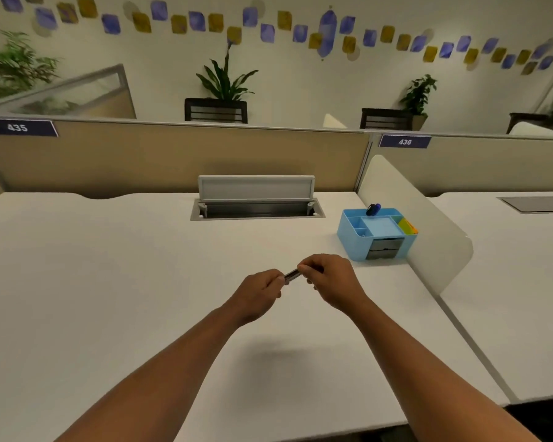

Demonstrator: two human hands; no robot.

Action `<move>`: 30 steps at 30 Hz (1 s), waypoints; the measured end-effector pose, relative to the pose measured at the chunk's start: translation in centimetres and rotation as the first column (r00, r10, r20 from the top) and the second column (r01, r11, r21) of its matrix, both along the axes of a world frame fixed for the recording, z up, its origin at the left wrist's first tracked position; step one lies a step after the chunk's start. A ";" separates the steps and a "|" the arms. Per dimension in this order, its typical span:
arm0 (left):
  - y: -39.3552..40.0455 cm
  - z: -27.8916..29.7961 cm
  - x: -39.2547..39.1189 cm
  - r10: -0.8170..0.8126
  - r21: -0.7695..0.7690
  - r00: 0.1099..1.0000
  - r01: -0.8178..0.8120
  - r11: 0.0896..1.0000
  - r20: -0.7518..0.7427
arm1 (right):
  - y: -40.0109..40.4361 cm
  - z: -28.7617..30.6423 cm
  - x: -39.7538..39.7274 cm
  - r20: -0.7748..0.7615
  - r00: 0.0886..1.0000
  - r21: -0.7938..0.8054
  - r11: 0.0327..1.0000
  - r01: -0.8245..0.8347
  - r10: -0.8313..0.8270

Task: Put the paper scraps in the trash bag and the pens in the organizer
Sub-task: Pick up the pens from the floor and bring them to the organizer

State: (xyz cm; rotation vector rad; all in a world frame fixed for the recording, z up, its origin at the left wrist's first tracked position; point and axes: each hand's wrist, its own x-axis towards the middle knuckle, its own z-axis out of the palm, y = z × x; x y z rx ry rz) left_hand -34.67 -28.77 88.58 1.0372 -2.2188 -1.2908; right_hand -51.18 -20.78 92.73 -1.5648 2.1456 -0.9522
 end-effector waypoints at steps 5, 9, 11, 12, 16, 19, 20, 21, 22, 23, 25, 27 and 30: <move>-3.0 -0.8 -2.4 0.072 -0.076 0.997 -0.073 0.994 -0.015 | -1.9 1.6 -4.5 -0.055 0.994 -0.049 0.995 0.087 -0.090; -5.7 -1.5 -4.6 0.129 -0.149 0.992 -0.127 0.981 0.004 | -3.7 2.6 -9.6 -0.133 0.975 -0.117 0.979 0.165 -0.180; -7.1 -1.6 -5.8 0.154 -0.169 0.988 -0.148 0.974 0.026 | -4.7 3.0 -12.4 -0.171 0.956 -0.160 0.964 0.211 -0.237; -7.8 -1.6 -6.4 0.169 -0.175 0.985 -0.160 0.971 0.032 | -5.2 3.2 -13.8 -0.186 0.945 -0.185 0.954 0.236 -0.270; -9.9 -1.7 -8.9 0.244 -0.197 0.969 -0.235 0.952 0.023 | -7.3 3.4 -20.0 -0.252 0.896 -0.248 0.919 0.305 -0.366; -10.8 -2.0 -10.5 0.292 -0.282 0.956 -0.272 0.920 0.031 | -8.6 2.8 -24.0 -0.358 0.843 -0.262 0.910 0.321 -0.401; -11.0 -2.1 -11.0 0.304 -0.306 0.952 -0.281 0.910 0.031 | -8.9 2.5 -25.0 -0.390 0.827 -0.261 0.910 0.322 -0.405; -11.2 -2.1 -11.4 0.318 -0.322 0.948 -0.292 0.900 0.027 | -9.2 2.1 -25.8 -0.416 0.816 -0.250 0.913 0.322 -0.402; -11.3 -2.2 -11.9 0.333 -0.336 0.943 -0.306 0.891 0.025 | -9.6 1.6 -26.4 -0.442 0.807 -0.232 0.919 0.318 -0.391; -11.5 -2.3 -12.3 0.353 -0.352 0.935 -0.322 0.879 0.027 | -9.9 1.1 -26.8 -0.472 0.800 -0.205 0.928 0.310 -0.371; -11.8 -2.3 -13.2 0.401 -0.379 0.915 -0.358 0.853 0.038 | -10.6 0.2 -27.4 -0.536 0.786 -0.133 0.950 0.282 -0.309; -12.0 -2.3 -14.0 0.440 -0.393 0.897 -0.390 0.833 0.043 | -11.3 -0.5 -27.6 -0.579 0.781 -0.056 0.967 0.249 -0.235; -12.1 -2.5 -14.7 0.467 -0.409 0.882 -0.404 0.818 0.063 | -12.4 -1.3 -27.4 -0.600 0.787 0.027 0.979 0.200 -0.144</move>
